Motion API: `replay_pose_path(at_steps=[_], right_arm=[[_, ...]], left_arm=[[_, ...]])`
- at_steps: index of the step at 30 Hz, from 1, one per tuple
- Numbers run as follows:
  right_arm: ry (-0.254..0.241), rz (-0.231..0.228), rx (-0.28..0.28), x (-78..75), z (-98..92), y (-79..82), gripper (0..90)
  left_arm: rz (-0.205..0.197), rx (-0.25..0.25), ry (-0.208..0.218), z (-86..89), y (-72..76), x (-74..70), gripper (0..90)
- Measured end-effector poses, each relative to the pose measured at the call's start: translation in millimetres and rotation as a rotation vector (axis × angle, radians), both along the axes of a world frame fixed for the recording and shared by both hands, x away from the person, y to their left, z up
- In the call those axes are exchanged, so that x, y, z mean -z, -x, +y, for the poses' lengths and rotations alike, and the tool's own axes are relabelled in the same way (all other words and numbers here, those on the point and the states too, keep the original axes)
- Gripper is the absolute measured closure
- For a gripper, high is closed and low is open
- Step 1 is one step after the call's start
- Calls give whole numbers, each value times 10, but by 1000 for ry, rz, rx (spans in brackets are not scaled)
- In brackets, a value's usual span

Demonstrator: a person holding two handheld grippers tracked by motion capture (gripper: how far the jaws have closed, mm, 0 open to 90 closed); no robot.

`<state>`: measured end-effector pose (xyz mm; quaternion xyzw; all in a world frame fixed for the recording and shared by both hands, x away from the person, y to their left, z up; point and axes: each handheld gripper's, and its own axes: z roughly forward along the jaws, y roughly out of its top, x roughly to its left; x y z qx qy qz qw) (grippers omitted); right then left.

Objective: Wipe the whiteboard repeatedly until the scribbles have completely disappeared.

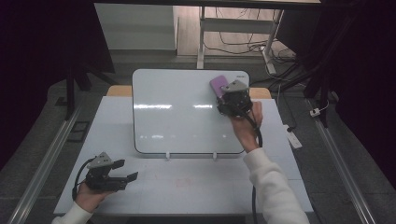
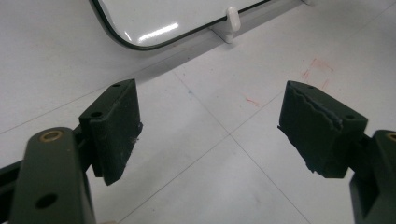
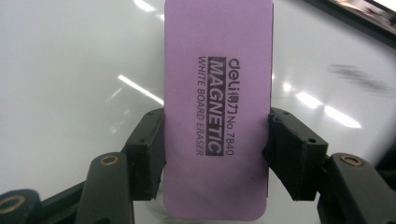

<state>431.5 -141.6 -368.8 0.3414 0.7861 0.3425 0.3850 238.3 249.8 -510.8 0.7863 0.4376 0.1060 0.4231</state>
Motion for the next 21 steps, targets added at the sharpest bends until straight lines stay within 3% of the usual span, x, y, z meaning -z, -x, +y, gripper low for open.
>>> replay_pose_path(at_steps=[5,7,14,16,18,21], right_arm=[[83,8,-77,191,267,182,409],[52,23,-83,176,230,172,409],[-6,-24,70,34,-187,20,409],[-53,-17,105,-3,-334,-23,408],[-67,-16,109,5,-408,-21,409],[-49,-12,91,72,-369,47,409]], left_arm=[[2,5,-2,-12,-5,6,216],[0,6,-2,-10,-3,4,216],[0,3,3,6,-13,4,217],[-1,7,0,2,-11,3,216],[-3,7,0,-1,-10,1,217],[0,6,0,-8,-16,5,217]])
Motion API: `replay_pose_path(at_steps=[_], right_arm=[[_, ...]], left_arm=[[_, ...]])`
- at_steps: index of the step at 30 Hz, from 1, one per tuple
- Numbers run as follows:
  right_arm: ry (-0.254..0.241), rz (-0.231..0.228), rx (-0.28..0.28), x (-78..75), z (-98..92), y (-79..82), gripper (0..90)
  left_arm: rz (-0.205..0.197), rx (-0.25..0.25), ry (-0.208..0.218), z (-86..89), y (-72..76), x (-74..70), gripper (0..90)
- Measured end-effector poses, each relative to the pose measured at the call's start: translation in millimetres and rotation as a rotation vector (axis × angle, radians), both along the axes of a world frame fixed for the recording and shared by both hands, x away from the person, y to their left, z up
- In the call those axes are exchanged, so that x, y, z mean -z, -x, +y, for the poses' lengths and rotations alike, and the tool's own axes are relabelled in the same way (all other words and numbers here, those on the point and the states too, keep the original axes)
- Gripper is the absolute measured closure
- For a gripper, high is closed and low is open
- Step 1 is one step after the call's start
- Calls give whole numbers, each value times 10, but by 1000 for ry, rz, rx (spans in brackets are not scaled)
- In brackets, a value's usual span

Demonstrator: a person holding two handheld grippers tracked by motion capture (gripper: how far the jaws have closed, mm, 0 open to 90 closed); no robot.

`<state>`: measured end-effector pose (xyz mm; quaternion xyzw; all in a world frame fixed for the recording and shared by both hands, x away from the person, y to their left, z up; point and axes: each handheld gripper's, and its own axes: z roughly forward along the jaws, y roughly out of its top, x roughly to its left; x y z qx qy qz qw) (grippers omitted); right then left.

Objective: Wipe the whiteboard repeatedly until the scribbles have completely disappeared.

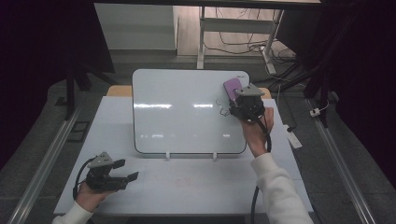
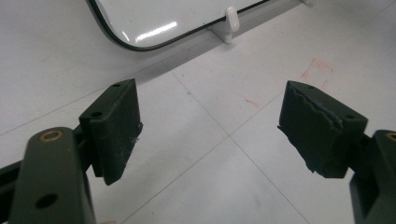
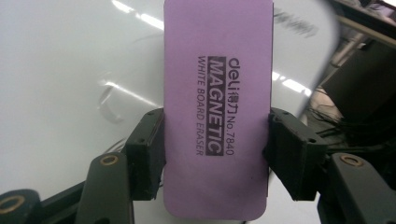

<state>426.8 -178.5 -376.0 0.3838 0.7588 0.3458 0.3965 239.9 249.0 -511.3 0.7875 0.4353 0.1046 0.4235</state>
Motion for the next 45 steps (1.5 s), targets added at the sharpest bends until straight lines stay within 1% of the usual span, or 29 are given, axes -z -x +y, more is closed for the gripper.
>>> replay_pose_path(at_steps=[3,5,10,13,16,19,21,22,23,24,26,29,32,34,36,38,41,43,45], right_arm=[[22,-3,-23,99,83,72,409],[28,-4,-39,153,137,115,409],[43,12,-92,276,276,234,409],[68,-1,-104,332,325,280,409],[36,17,-110,302,292,246,409],[36,-4,-87,214,253,179,409],[27,-21,-53,135,208,111,409],[14,-27,-41,102,179,74,409],[-13,-18,-36,79,152,43,409],[-24,-10,-33,73,147,31,409],[11,-29,-36,99,193,64,409],[26,-2,-86,171,283,146,409],[78,6,-127,291,409,253,409],[100,7,-147,345,456,306,409],[114,3,-151,366,454,325,409],[105,9,-139,354,413,309,409],[110,-16,-93,311,295,262,409],[79,-15,-66,259,191,211,409],[67,-19,-43,200,121,163,409]], left_arm=[[1,3,-4,-11,-3,1,217],[0,3,-4,-16,-4,0,217],[4,3,-4,-21,-10,5,217],[2,3,-3,-17,-7,3,217],[1,3,-1,-10,-5,2,217],[2,2,-2,-4,-7,5,217],[1,4,-3,-4,-7,6,217],[1,5,-2,-2,-6,4,217],[1,5,0,-1,-4,3,217],[1,3,0,1,-5,2,217],[1,3,3,3,-6,2,217],[3,4,1,-1,-11,5,217],[-1,5,-3,-9,-5,0,218],[-1,4,-1,-8,-3,-2,218],[1,4,1,-3,-6,1,218],[2,3,1,0,-6,2,218],[1,3,3,3,-5,1,218],[2,4,2,1,-7,2,218],[1,6,0,-2,-8,3,218]])
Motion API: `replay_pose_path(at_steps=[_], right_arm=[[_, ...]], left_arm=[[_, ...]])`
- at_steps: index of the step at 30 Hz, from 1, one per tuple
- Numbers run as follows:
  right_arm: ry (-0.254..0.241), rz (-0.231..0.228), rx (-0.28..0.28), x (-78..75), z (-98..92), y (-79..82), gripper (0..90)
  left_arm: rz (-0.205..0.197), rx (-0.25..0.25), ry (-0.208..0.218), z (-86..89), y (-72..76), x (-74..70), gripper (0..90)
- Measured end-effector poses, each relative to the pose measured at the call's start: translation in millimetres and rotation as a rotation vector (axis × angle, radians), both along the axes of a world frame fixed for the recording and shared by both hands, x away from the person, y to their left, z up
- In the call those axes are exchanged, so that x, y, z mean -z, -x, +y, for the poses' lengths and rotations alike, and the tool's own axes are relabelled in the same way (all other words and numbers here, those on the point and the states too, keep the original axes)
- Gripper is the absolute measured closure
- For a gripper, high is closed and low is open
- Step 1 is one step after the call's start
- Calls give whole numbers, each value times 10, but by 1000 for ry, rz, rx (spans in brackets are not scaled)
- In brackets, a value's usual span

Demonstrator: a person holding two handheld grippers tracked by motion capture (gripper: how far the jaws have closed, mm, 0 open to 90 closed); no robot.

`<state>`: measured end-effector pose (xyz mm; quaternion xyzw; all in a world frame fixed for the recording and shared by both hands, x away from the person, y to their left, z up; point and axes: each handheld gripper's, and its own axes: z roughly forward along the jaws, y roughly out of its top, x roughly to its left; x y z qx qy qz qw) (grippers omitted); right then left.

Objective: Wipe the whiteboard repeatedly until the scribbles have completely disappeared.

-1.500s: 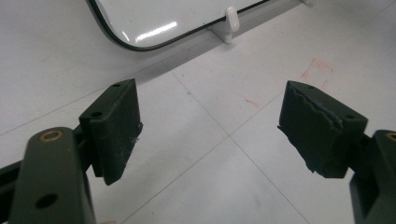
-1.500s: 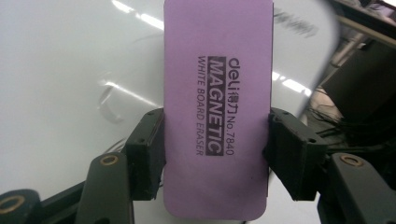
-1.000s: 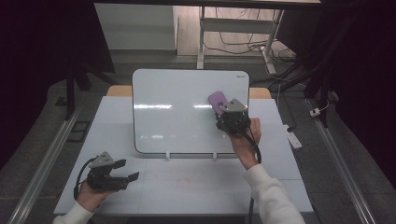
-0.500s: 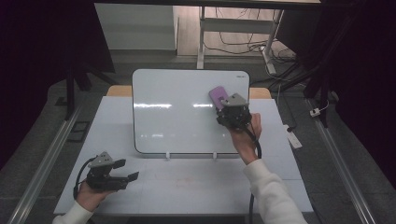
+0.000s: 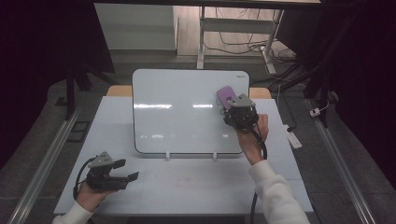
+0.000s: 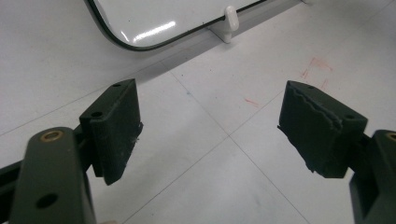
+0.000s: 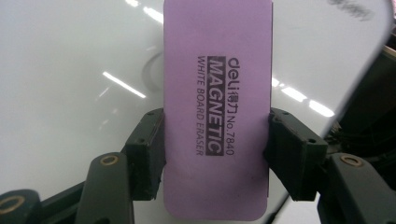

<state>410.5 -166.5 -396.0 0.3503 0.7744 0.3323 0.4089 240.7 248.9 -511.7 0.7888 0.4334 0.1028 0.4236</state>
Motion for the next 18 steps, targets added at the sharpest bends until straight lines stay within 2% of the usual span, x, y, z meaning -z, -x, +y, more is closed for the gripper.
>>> replay_pose_path(at_steps=[3,6,8,11,12,14,16,18], right_arm=[[-21,3,12,-35,-5,-35,409],[-11,12,-38,36,141,35,409],[19,22,-83,126,299,112,409],[84,-3,-108,221,456,191,410],[85,-3,-109,219,456,190,409],[51,21,-113,188,402,162,409],[63,4,-86,149,335,132,409],[44,2,-60,92,240,73,409]], left_arm=[[0,-1,0,-4,-1,-2,218],[1,-2,-2,-7,-3,-1,218],[2,-4,-3,-7,-4,1,218],[1,-2,-3,-6,-1,1,218],[0,-1,-2,-5,0,0,218],[1,-2,1,0,0,0,218],[1,-4,2,5,0,1,218],[1,-5,1,5,-1,1,218]])
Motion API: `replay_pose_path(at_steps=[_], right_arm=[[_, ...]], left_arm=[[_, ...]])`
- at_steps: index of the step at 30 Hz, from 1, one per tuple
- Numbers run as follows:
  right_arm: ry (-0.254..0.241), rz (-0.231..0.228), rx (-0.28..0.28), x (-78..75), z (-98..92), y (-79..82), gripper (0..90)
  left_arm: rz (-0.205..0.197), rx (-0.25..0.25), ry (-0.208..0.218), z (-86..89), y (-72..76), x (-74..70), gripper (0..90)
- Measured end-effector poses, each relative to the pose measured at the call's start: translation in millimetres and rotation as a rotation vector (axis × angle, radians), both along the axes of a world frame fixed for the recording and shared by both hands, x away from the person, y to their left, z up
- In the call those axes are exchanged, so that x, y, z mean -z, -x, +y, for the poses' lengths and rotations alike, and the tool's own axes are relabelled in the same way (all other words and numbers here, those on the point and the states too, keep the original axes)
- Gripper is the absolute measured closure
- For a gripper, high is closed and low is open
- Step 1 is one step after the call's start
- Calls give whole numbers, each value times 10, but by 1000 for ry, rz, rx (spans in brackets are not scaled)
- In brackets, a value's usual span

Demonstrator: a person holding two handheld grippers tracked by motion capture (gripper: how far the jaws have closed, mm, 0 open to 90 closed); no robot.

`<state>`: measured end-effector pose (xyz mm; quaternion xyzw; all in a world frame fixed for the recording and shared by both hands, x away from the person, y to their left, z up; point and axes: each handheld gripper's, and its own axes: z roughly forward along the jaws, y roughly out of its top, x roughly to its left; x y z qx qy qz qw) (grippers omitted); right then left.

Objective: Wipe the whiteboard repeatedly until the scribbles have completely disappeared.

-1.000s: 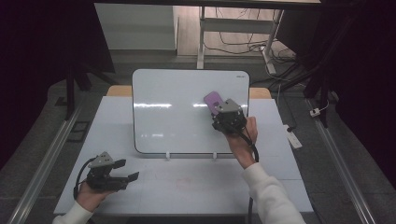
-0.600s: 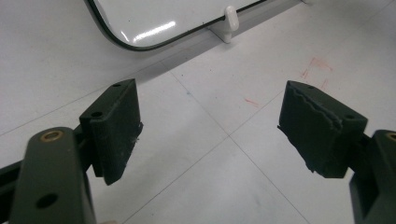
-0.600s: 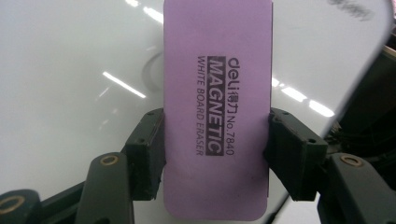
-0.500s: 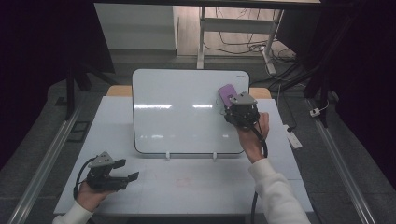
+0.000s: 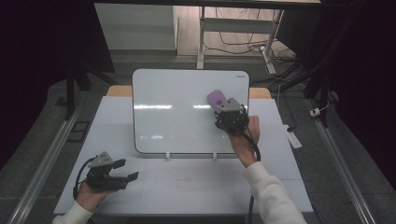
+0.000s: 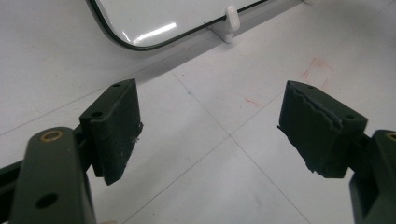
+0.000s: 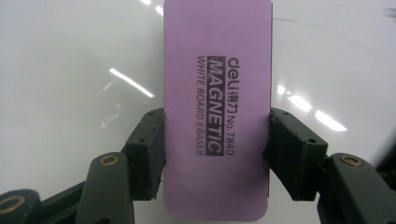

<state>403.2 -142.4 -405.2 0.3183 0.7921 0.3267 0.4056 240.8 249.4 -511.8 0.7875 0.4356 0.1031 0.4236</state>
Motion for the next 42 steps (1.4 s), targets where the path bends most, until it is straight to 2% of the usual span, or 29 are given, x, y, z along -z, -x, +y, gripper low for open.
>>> replay_pose_path(at_steps=[5,8,11,14,20,22,24,25,26,28,31,36,42], right_arm=[[-78,1,60,-197,-204,-182,410],[-96,1,72,-276,-225,-253,409],[-97,-5,73,-277,-196,-251,410],[-89,9,41,-234,-140,-196,410],[-7,34,-51,19,96,30,410],[19,37,-71,95,151,99,410],[39,21,-78,134,165,133,410],[30,26,-81,130,156,129,410],[16,33,-78,119,142,113,410],[22,13,-57,81,106,72,409],[-3,-10,-17,-23,5,-26,410],[-66,-7,41,-222,-165,-203,409],[-104,-10,74,-368,-229,-338,409]], left_arm=[[-4,2,-2,0,2,-5,218],[-1,-1,0,2,2,-5,218],[-1,0,0,3,-1,-2,218],[0,-1,-1,3,-5,1,218],[-2,0,-3,0,-4,-1,218],[0,2,-3,-5,-5,0,218],[0,2,-4,-6,-4,-1,218],[0,1,-3,-4,-2,-2,218],[-1,0,-1,-3,0,-3,218],[-1,-2,0,4,3,-5,219],[-3,-2,-2,12,-1,-5,218],[-3,1,-2,13,-3,-5,219],[-5,-1,-2,13,-2,-8,219]])
